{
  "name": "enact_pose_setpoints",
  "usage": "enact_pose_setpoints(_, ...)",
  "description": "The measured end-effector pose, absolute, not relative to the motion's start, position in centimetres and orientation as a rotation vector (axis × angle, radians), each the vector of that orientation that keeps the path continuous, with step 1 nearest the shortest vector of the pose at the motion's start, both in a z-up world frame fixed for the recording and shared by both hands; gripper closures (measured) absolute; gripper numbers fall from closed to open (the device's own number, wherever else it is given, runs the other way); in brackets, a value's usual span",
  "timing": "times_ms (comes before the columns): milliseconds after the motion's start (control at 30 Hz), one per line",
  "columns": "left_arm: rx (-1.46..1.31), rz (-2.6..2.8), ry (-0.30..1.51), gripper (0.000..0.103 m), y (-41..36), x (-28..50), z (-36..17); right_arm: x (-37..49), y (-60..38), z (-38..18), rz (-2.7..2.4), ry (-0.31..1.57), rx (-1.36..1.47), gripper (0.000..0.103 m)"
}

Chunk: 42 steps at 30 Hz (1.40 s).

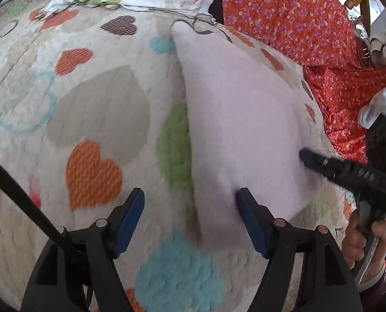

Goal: Fold small clothes

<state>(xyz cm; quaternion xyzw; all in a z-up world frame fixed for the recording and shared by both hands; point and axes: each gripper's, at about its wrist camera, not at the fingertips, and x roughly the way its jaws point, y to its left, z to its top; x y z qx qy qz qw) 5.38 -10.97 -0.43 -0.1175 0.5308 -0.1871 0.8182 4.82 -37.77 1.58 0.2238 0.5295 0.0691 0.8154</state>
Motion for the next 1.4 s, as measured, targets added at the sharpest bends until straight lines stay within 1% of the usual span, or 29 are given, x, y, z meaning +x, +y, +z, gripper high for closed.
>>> enact_pose_setpoints(67, -0.234, -0.388, 1.088, 0.031, -10.5, 4.1, 0.6, 3.9, -37.7, 0.8, 0.119, 1.154, 0.448, 0.072)
enact_pose_setpoints(167, -0.193, -0.368, 0.987, 0.031, -9.8, 1.8, 2.8, 2.0, -37.6, 1.1, 0.105, 1.146, 0.413, 0.072)
enact_pose_setpoints(267, -0.178, -0.321, 0.908, 0.028, -9.0, -0.6, 4.5, 0.1, -37.8, 1.5, 0.087, 1.132, 0.413, 0.068)
enact_pose_setpoints(367, -0.148, -0.254, 0.825, 0.022, -8.5, -2.7, 6.1, -2.0, -37.9, 1.6, 0.066, 1.127, 0.434, 0.065)
enact_pose_setpoints(433, -0.111, -0.194, 0.753, 0.014, -8.4, -4.0, 7.1, -3.2, -37.5, 1.8, 0.062, 1.120, 0.441, 0.064)
enact_pose_setpoints(467, -0.076, -0.144, 0.688, 0.012, -8.4, -5.2, 7.9, -3.9, -37.4, 2.0, 0.061, 1.110, 0.442, 0.064)
enact_pose_setpoints(533, -0.019, -0.075, 0.582, 0.002, -8.2, -6.9, 9.0, -4.9, -36.9, 2.4, 0.059, 1.090, 0.430, 0.063)
enact_pose_setpoints(567, 0.005, -0.052, 0.538, 0.000, -8.2, -7.7, 9.5, -5.5, -36.6, 2.6, 0.054, 1.077, 0.416, 0.063)
enact_pose_setpoints(667, 0.035, -0.010, 0.452, 0.000, -7.9, -9.6, 10.5, -6.8, -35.8, 3.1, 0.032, 1.039, 0.370, 0.060)
enact_pose_setpoints(900, 0.001, -0.009, 0.416, 0.000, -7.2, -11.8, 11.3, -9.2, -35.4, 3.1, -0.019, 0.980, 0.372, 0.059)
enact_pose_setpoints(1200, -0.074, -0.012, 0.522, 0.000, -6.0, -9.5, 11.2, -10.1, -34.8, 3.9, -0.062, 0.931, 0.303, 0.059)
enact_pose_setpoints(1300, -0.070, 0.023, 0.493, 0.000, -5.9, -9.0, 11.7, -9.4, -34.4, 4.5, -0.055, 0.923, 0.286, 0.059)
enact_pose_setpoints(1400, -0.074, 0.085, 0.418, 0.000, -5.6, -8.4, 12.6, -8.3, -33.7, 5.7, -0.045, 0.903, 0.232, 0.059)
